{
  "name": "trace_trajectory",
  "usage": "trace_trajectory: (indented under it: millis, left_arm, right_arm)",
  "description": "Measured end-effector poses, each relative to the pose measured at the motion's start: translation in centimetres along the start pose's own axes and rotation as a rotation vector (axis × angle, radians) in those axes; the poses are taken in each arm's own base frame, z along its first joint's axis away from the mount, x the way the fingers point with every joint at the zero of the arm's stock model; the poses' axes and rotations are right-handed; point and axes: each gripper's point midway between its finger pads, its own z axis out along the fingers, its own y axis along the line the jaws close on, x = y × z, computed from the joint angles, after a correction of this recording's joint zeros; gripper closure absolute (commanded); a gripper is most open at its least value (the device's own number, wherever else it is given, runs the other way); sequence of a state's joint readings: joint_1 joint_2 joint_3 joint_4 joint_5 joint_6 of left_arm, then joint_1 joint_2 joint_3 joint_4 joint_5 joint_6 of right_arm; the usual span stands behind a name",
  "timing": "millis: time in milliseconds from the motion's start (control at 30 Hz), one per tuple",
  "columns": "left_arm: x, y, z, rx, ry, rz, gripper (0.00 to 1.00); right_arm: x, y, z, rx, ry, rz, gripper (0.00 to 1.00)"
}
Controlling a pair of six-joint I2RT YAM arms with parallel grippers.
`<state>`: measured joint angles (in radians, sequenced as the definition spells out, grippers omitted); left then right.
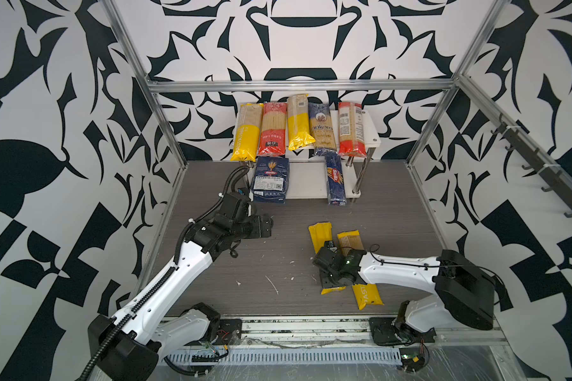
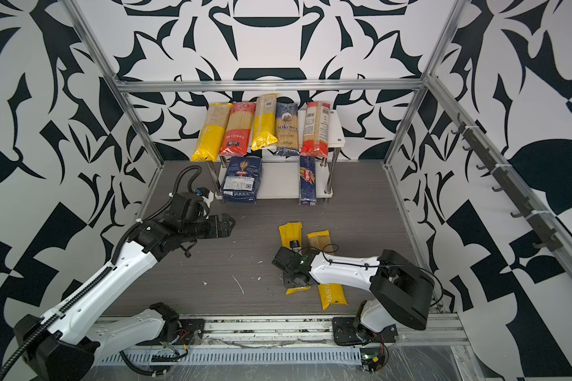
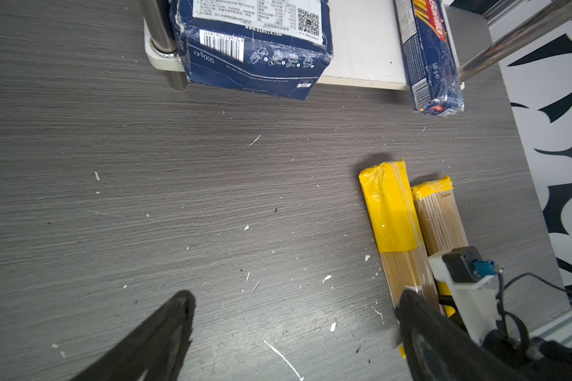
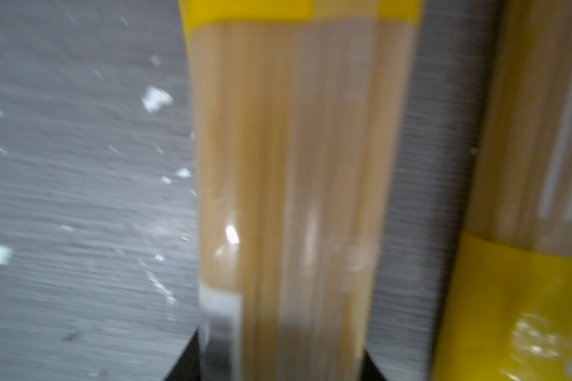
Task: Arrange pasta packages on shelves
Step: Pick up the pasta bag from the center of the table.
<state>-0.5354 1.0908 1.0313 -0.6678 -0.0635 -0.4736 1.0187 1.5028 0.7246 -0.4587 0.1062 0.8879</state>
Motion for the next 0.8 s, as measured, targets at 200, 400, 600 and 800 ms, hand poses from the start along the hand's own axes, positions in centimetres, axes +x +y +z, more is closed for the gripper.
trace_trajectory:
  millis: [200, 400, 600, 800]
  left_arm:
    - [-0.8, 0.4, 0.0, -0.014, -0.003, 0.003, 0.01]
    - [-1.4, 0.4, 0.0, -0.019, -0.012, 0.004, 0.01]
    - [-2.0, 0.8, -0.2, -0.037, -0.030, 0.000, 0.01]
    - [-2.4, 1.8, -0.2, -0.073, -0.045, -0.013, 0.01]
  right_arm:
    - [-0.9, 2.5, -0.5, -0.122, -0.037, 0.007, 0.81]
    - [-0.5, 3.0, -0.9, -0.174, -0.031, 0.006, 0.87]
    - [0.0, 2.9, -1.2, -0.173, -0.008, -0.018, 0.92]
    - [0.2, 2.7, -1.9, -0.166, 0.020, -0.033, 0.95]
